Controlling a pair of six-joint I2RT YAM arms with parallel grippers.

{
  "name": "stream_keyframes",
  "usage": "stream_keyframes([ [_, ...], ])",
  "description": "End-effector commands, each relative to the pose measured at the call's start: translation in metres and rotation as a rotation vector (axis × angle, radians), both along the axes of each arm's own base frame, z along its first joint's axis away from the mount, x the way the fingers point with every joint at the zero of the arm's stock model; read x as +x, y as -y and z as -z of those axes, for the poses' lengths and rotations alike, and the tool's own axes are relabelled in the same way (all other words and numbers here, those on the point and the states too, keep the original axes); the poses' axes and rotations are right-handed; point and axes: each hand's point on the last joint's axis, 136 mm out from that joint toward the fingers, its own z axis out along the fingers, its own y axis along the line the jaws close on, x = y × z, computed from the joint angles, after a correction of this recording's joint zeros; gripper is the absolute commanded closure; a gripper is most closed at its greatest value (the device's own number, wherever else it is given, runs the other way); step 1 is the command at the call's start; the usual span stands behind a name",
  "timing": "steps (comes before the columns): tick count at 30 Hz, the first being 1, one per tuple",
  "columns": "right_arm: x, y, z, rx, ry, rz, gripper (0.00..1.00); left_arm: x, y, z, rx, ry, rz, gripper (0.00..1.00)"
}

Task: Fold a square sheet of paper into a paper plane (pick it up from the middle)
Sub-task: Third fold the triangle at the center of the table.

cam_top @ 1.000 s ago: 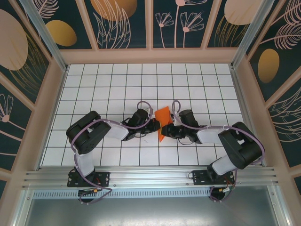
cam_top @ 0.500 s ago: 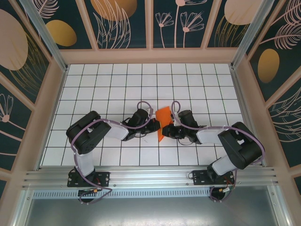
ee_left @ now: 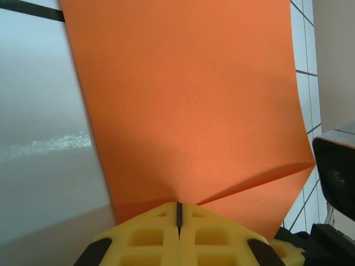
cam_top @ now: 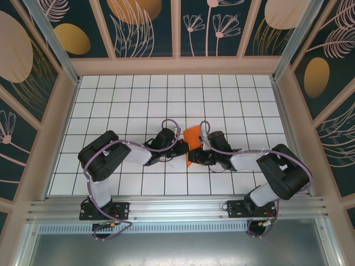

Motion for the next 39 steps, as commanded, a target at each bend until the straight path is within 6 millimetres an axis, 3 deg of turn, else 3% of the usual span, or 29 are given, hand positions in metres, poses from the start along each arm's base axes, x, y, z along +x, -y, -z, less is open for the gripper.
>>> stream_keyframes([
  [1, 0.000, -0.002, 0.003, -0.002, 0.012, 0.004, 0.70, 0.005, 0.001, -0.005, -0.022, 0.012, -0.005, 0.97],
  [12, 0.000, -0.001, 0.011, -0.019, -0.006, 0.012, 0.94, 0.005, 0.002, -0.006, -0.021, 0.013, -0.004, 0.97],
  [17, -0.002, -0.002, 0.008, -0.008, -0.001, 0.007, 0.94, 0.005, 0.001, -0.005, -0.019, 0.012, -0.005, 0.97],
  [21, -0.005, -0.003, 0.006, 0.006, 0.001, 0.001, 0.77, 0.005, 0.002, -0.006, -0.021, 0.012, -0.005, 0.97],
  [24, -0.008, -0.006, 0.007, 0.007, -0.002, -0.010, 0.74, 0.005, 0.002, -0.006, -0.021, 0.012, -0.005, 0.97],
  [32, -0.013, -0.009, 0.013, -0.017, -0.011, -0.024, 0.76, 0.005, 0.002, -0.006, -0.022, 0.014, -0.005, 0.97],
  [39, -0.011, -0.008, 0.015, -0.038, -0.012, -0.015, 0.89, 0.005, 0.001, -0.006, -0.020, 0.012, -0.006, 0.97],
])
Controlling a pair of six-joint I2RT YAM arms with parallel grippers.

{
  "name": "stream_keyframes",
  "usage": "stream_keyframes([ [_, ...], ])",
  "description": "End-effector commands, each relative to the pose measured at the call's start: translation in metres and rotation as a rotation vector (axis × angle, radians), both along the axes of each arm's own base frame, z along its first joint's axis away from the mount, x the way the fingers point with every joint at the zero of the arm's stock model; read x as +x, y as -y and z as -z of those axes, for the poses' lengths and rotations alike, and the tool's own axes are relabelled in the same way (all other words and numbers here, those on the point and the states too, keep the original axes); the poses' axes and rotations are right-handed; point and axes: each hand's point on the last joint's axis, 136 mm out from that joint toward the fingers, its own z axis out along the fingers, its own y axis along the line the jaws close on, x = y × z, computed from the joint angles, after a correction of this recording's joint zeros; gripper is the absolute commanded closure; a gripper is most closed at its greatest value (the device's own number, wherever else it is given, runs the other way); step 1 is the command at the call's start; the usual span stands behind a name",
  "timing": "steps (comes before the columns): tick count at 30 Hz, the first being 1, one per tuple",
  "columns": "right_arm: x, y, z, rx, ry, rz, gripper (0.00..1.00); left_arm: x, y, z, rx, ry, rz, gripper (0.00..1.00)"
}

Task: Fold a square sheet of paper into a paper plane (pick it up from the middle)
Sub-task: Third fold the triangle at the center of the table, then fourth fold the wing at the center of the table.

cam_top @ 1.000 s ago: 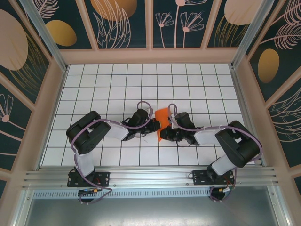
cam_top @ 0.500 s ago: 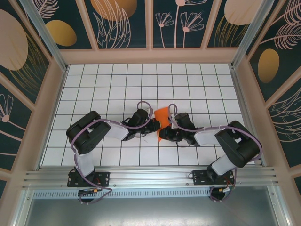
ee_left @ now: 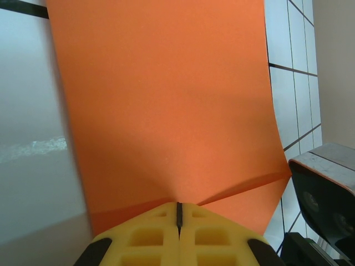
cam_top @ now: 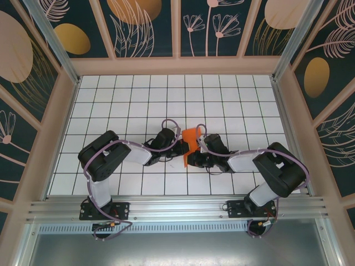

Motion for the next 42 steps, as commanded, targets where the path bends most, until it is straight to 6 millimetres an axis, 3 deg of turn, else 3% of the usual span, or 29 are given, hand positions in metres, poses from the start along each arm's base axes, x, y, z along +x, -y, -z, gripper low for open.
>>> stream_keyframes([
  [1, 0.000, 0.000, 0.003, -0.017, 0.001, 0.002, 0.89, 0.004, 0.001, -0.006, -0.019, 0.011, -0.006, 0.97],
  [4, 0.002, -0.001, 0.000, -0.010, 0.003, 0.010, 0.91, 0.005, 0.000, -0.006, -0.018, 0.013, -0.007, 0.97],
  [11, 0.008, 0.006, -0.012, -0.017, 0.023, 0.056, 0.71, 0.003, -0.001, -0.003, -0.003, 0.014, 0.000, 0.97],
  [16, 0.027, 0.026, -0.025, 0.008, 0.030, 0.137, 0.57, 0.003, -0.002, 0.001, 0.015, 0.018, 0.006, 0.97],
  [24, 0.056, 0.036, -0.028, 0.033, 0.026, 0.144, 0.56, 0.003, -0.001, 0.001, 0.017, 0.019, 0.016, 0.97],
  [29, 0.072, 0.043, -0.027, 0.020, 0.031, 0.140, 0.58, 0.003, -0.002, 0.002, 0.022, 0.019, 0.018, 0.97],
  [37, 0.075, 0.038, -0.017, 0.018, -0.002, 0.093, 0.79, 0.003, 0.001, 0.001, 0.023, 0.022, 0.028, 0.96],
  [40, 0.076, 0.041, -0.014, -0.010, -0.012, 0.109, 0.86, 0.005, 0.000, -0.004, 0.037, 0.038, 0.030, 0.91],
  [42, 0.077, 0.041, -0.013, -0.020, -0.023, 0.117, 0.92, 0.007, -0.001, -0.011, 0.053, 0.063, 0.033, 0.83],
])
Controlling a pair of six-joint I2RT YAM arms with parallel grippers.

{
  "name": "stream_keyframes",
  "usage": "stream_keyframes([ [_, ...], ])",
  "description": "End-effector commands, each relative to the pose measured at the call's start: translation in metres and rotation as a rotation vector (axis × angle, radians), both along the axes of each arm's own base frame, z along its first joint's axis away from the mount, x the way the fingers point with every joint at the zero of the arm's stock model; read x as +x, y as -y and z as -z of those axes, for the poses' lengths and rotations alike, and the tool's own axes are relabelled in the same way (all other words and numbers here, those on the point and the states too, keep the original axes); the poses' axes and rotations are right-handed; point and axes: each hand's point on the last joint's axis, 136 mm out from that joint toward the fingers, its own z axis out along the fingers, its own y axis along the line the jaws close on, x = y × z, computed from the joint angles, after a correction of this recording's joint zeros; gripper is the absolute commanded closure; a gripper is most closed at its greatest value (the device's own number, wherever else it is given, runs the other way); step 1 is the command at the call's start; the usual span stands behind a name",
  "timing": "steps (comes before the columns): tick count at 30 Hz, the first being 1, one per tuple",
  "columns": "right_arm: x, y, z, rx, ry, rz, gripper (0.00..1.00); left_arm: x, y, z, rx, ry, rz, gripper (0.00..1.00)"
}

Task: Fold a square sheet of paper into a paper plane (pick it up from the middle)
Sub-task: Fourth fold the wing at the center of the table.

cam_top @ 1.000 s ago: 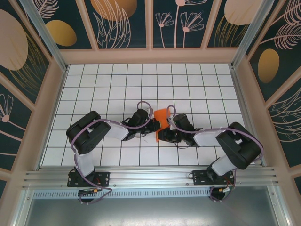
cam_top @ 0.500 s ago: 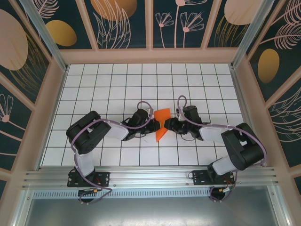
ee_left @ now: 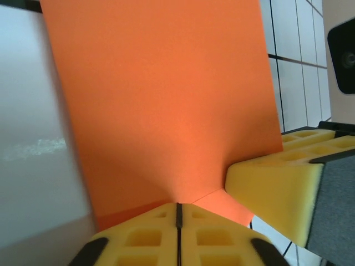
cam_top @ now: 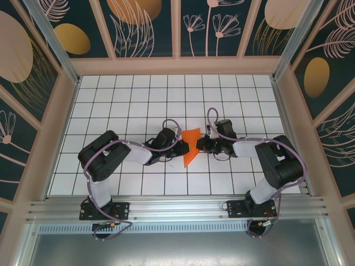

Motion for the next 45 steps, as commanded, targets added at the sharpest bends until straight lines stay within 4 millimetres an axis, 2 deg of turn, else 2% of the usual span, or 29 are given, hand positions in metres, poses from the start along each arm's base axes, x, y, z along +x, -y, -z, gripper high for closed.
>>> stream_keyframes([
  [1, 0.004, -0.001, -0.004, -0.011, -0.010, 0.000, 0.93, 0.009, -0.002, -0.018, 0.021, 0.057, 0.003, 0.79],
  [4, 0.003, -0.001, -0.005, -0.019, -0.028, 0.031, 0.96, 0.009, -0.008, -0.030, 0.064, 0.095, 0.009, 0.70],
  [7, 0.003, -0.001, -0.006, -0.031, -0.052, 0.073, 0.98, 0.003, -0.014, -0.036, 0.141, 0.136, 0.019, 0.68],
  [8, 0.002, -0.002, -0.007, -0.030, -0.059, 0.083, 0.98, 0.000, -0.015, -0.046, 0.168, 0.173, 0.025, 0.67],
  [9, 0.002, -0.002, -0.007, -0.030, -0.066, 0.093, 0.98, -0.005, -0.014, -0.048, 0.205, 0.189, 0.043, 0.66],
  [15, 0.000, -0.012, -0.020, -0.034, -0.081, 0.125, 0.98, -0.032, -0.008, -0.038, 0.415, 0.272, 0.140, 0.62],
  [27, 0.004, -0.017, -0.031, -0.020, -0.096, 0.156, 0.97, -0.053, -0.001, -0.031, 0.447, 0.336, 0.205, 0.58],
  [31, 0.005, -0.019, -0.033, -0.016, -0.098, 0.155, 0.97, -0.049, -0.007, -0.025, 0.492, 0.339, 0.189, 0.56],
  [36, 0.005, -0.020, -0.037, -0.013, -0.098, 0.157, 0.97, -0.044, -0.004, -0.025, 0.513, 0.365, 0.189, 0.56],
  [37, 0.005, -0.020, -0.036, -0.015, -0.099, 0.159, 0.96, -0.043, -0.005, -0.015, 0.537, 0.358, 0.196, 0.56],
  [45, 0.008, -0.022, -0.042, -0.012, -0.098, 0.158, 0.96, -0.038, -0.004, -0.008, 0.575, 0.375, 0.194, 0.58],
])
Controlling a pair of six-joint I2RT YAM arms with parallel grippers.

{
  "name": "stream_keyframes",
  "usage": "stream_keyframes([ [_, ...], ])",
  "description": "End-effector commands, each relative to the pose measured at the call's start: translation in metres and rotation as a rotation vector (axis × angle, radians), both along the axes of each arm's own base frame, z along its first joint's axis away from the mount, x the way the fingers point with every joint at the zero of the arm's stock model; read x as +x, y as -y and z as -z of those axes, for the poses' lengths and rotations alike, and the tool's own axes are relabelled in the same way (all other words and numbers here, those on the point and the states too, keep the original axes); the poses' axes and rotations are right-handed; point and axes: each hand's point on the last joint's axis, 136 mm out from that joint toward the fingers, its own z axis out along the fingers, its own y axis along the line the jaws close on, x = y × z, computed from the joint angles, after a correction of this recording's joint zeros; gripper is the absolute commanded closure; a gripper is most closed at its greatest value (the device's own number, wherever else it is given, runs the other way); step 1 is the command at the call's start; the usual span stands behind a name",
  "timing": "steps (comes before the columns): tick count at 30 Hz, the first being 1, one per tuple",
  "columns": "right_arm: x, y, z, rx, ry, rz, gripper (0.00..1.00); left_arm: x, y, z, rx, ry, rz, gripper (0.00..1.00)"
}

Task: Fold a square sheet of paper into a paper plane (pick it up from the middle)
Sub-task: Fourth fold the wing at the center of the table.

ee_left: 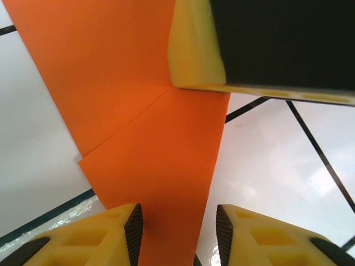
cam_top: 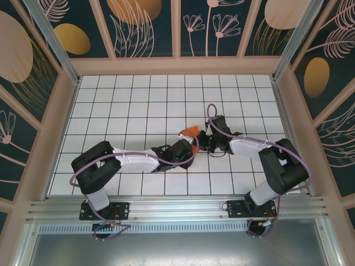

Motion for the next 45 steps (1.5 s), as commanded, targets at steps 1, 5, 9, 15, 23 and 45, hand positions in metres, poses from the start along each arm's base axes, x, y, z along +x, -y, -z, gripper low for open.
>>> stream_keyframes([
  [1, 0.006, -0.006, -0.019, 0.017, 0.033, 0.003, 0.96, 0.006, 0.002, 0.000, 0.036, 0.040, 0.000, 0.58],
  [5, 0.005, -0.006, -0.018, 0.013, 0.027, -0.001, 0.96, 0.010, 0.002, -0.001, 0.049, 0.063, -0.013, 0.60],
  [9, 0.005, -0.007, -0.016, 0.009, 0.024, -0.006, 0.96, 0.013, 0.005, -0.003, 0.051, 0.074, -0.015, 0.65],
  [15, 0.005, -0.006, -0.013, -0.005, 0.017, -0.004, 0.96, 0.013, 0.009, -0.004, 0.038, 0.070, -0.009, 0.73],
  [23, 0.004, -0.005, -0.011, -0.016, 0.019, -0.008, 0.94, 0.012, 0.011, 0.000, 0.028, 0.058, -0.009, 0.89],
  [45, 0.012, 0.021, -0.056, -0.070, 0.214, -0.019, 0.50, 0.000, 0.002, -0.006, -0.405, -0.125, -0.048, 1.00],
])
